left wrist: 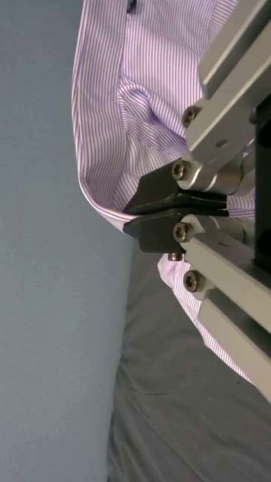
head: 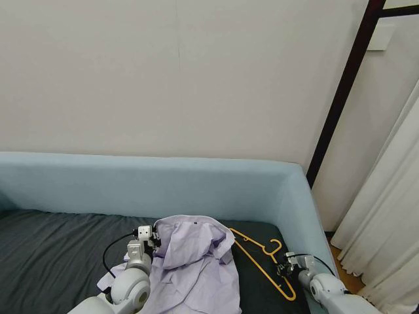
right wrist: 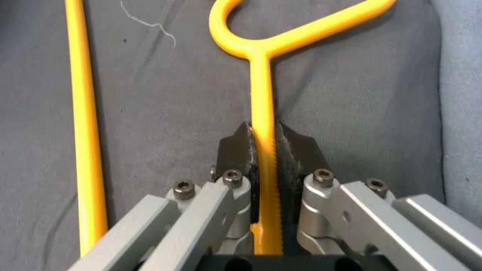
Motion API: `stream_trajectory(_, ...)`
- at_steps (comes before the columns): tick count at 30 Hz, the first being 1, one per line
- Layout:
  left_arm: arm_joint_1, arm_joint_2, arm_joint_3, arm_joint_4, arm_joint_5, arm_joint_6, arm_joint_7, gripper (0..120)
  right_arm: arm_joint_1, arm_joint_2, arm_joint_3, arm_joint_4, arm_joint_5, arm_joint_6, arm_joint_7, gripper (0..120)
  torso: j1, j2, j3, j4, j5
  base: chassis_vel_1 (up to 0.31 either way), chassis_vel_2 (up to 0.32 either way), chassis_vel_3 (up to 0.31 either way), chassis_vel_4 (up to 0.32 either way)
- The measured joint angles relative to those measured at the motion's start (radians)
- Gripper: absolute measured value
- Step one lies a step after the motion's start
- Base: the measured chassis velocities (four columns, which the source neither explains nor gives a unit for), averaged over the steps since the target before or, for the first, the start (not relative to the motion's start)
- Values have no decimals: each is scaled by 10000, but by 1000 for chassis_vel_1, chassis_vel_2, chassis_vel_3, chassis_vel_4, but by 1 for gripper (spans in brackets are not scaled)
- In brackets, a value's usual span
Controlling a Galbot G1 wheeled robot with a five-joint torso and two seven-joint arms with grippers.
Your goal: Pick up the clothes from the sofa and hang them on the clothes hanger.
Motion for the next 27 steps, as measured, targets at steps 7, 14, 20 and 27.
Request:
stream_trajectory(7, -8, 63, -171, 32, 89, 160, -119, 0, -196, -257, 504, 860, 524, 224, 1230, 6, 0, -1, 1, -1, 0, 0, 0, 0, 0)
stream_trajectory(14, 60, 137, -246, -83, 26, 189, -132, 0, -560, -1020, 1095, 3175, 1375, 730, 3033, 6, 0, -1, 0, 2, -1, 0, 0, 0, 0)
stream_trajectory(20, 102, 168, -229, -305, -8, 189, -94, 0, -1506, -1953, 1411, 5657, 1480, 906, 4107, 6, 0, -1, -1, -3, -5, 0, 0, 0, 0)
stream_trajectory(27, 215, 299, -317, -557, -23, 196, -61, 0, -2843, -2475, 1725, 7622, -382, 1636, 4497, 6, -1, 0, -2, -6, -2, 0, 0, 0, 0)
